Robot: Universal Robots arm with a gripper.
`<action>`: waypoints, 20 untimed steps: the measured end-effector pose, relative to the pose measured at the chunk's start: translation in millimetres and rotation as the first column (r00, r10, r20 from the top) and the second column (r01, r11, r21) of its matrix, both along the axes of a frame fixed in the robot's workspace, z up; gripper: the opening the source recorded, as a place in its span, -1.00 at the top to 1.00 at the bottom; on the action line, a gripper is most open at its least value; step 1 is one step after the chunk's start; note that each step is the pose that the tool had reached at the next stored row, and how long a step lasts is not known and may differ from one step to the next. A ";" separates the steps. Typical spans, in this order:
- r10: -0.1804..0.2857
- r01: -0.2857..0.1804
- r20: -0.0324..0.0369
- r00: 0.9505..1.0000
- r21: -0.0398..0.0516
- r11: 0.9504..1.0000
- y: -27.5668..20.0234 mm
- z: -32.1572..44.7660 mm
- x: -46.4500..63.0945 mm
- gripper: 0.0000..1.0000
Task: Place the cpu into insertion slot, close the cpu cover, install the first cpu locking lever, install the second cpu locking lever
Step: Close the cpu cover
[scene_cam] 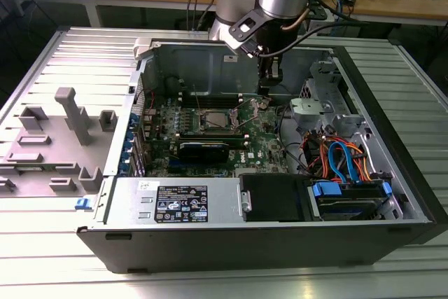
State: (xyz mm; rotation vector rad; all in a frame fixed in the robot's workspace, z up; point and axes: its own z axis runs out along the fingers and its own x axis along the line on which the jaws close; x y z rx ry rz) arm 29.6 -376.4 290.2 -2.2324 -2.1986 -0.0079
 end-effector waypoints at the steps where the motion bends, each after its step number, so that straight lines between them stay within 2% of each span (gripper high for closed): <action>1: 0.000 0.000 0.000 1.000 0.000 1.000 0.0 0.0 0.0 0.79; 7: 0.000 0.000 0.000 1.000 0.000 1.000 0.0 0.0 0.5 0.79; 11: 0.000 0.000 0.000 1.000 0.000 1.000 0.1 -1.4 4.6 0.79; 20: 0.000 0.000 0.001 1.000 -0.001 1.000 0.3 -8.6 9.7 0.79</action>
